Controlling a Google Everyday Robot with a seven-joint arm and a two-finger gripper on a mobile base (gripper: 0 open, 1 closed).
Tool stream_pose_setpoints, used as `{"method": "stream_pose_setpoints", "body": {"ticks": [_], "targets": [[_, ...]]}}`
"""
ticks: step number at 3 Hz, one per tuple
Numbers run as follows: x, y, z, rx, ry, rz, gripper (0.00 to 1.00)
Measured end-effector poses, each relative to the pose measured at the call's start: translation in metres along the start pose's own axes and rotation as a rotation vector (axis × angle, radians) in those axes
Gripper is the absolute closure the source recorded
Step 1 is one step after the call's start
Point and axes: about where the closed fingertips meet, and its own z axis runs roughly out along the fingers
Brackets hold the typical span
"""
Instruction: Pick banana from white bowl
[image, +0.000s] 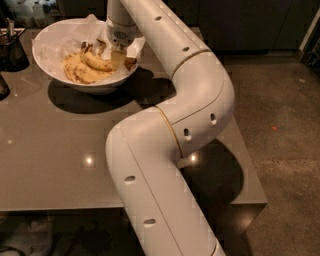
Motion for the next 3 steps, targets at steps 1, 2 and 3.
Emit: {"method": "stream_pose_setpoints", "body": {"ticks": [1, 2, 3], "targets": [[-0.004, -0.006, 0.004, 0.021, -0.012, 0.0, 1.0], [-0.013, -0.024, -0.033, 0.134, -0.041, -0.029, 1.0], [-0.024, -0.034, -0.076, 0.239, -0.084, -0.06, 1.0]]}}
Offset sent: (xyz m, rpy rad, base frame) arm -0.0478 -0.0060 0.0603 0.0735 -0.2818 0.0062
